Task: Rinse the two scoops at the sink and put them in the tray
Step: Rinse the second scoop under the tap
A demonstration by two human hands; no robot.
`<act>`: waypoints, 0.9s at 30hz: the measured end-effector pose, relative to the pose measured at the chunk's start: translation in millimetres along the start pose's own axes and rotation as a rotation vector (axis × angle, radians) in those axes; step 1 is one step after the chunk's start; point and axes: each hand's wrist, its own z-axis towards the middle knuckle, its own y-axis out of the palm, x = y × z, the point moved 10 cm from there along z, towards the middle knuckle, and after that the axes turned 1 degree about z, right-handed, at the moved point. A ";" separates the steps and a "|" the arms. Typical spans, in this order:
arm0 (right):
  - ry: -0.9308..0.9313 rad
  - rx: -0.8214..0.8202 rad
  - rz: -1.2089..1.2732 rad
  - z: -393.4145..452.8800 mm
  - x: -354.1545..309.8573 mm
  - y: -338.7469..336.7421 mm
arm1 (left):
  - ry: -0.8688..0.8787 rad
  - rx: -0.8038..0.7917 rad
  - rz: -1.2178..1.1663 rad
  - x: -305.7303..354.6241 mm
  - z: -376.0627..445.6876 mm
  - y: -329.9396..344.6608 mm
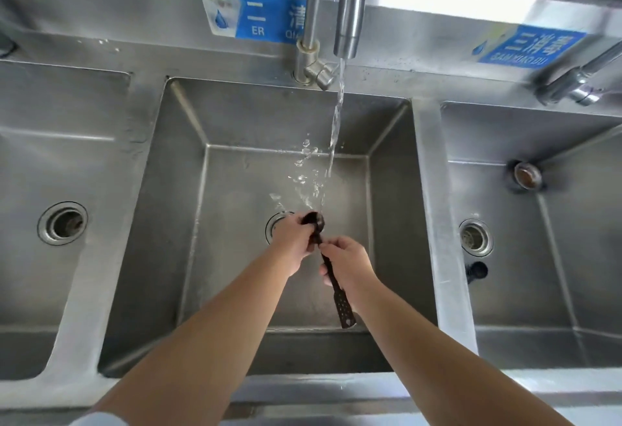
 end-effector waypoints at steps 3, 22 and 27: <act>-0.028 0.000 -0.014 -6.3 -4.0 -0.3 | 0.007 -0.029 -0.006 2.1 -4.6 2.4; 0.018 -0.058 0.256 -17.3 -22.5 3.2 | 0.074 -0.167 -0.306 47.4 -27.9 17.5; 0.013 -0.086 0.315 -17.4 -29.5 10.4 | 0.061 -0.207 -0.340 53.4 -32.3 18.7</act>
